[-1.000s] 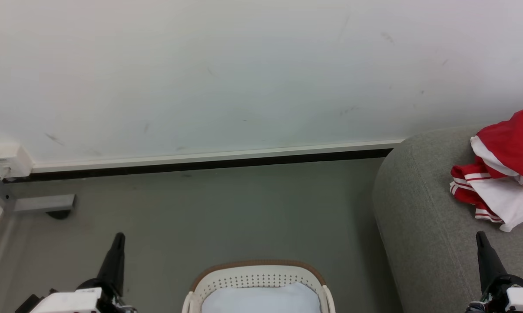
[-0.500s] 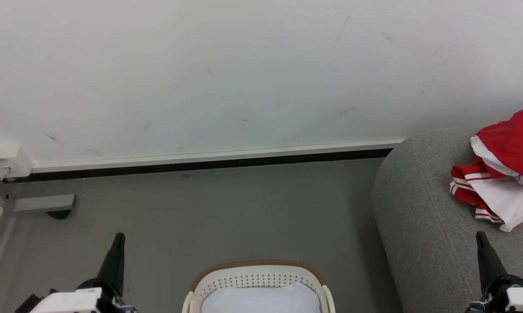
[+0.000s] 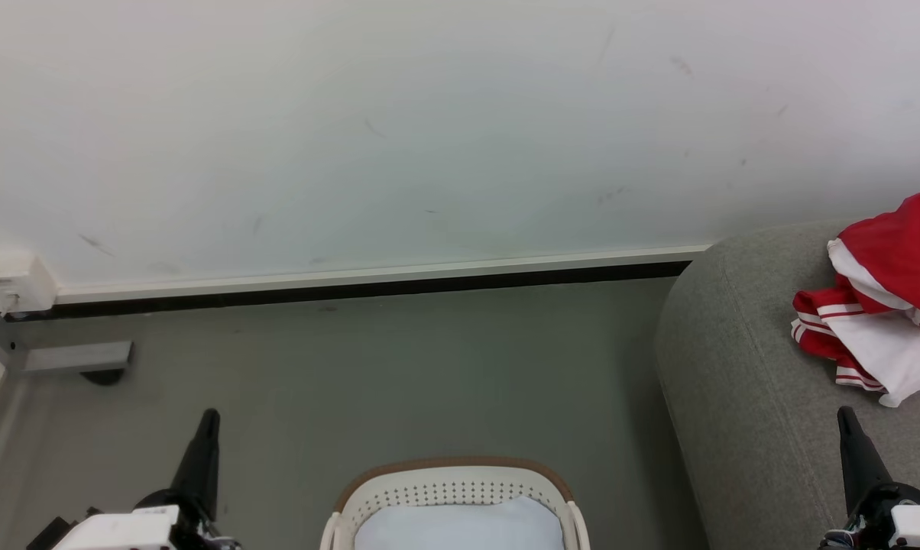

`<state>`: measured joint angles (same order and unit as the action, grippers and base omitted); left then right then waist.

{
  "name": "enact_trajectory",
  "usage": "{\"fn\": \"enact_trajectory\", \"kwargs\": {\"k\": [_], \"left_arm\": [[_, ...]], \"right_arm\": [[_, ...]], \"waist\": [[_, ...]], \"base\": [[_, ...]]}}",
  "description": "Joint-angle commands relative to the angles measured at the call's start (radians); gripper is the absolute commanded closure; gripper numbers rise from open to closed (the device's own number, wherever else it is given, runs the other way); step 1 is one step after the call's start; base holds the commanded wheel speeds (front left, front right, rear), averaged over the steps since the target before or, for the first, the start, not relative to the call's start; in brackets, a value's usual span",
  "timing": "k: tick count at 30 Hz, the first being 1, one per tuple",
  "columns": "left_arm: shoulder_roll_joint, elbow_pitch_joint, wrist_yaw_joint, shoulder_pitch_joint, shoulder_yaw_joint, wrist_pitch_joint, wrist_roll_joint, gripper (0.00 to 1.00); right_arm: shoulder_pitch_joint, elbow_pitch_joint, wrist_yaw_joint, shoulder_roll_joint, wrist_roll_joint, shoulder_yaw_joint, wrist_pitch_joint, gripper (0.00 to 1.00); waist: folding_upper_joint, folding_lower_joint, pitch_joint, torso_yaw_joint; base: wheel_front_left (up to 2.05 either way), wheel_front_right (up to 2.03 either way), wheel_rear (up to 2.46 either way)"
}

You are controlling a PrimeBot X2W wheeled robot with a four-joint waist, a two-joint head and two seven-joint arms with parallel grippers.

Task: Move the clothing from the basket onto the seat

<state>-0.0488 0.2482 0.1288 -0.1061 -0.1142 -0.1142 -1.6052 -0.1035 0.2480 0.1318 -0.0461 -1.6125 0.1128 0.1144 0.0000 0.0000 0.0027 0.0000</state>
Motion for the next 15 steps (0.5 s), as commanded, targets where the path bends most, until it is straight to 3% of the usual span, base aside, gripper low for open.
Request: {"fn": "enact_trajectory", "kwargs": {"k": [1,15], "left_arm": [[-0.003,-0.003,0.005,-0.009,-0.002,-0.004,-0.014,1.00],[-0.003,-0.004,0.005,-0.009,-0.002,-0.004,-0.014,1.00]], "right_arm": [[-0.012,-0.006,-0.002,-0.008,-0.001,0.004,0.003,1.00],[-0.012,-0.006,-0.002,-0.008,-0.001,0.004,0.003,1.00]], "waist": [[0.0000,0.0000,0.000,0.000],[0.0000,0.0000,0.000,0.000]], "base": [[0.00,0.00,0.00],[0.00,0.00,0.00]]}}
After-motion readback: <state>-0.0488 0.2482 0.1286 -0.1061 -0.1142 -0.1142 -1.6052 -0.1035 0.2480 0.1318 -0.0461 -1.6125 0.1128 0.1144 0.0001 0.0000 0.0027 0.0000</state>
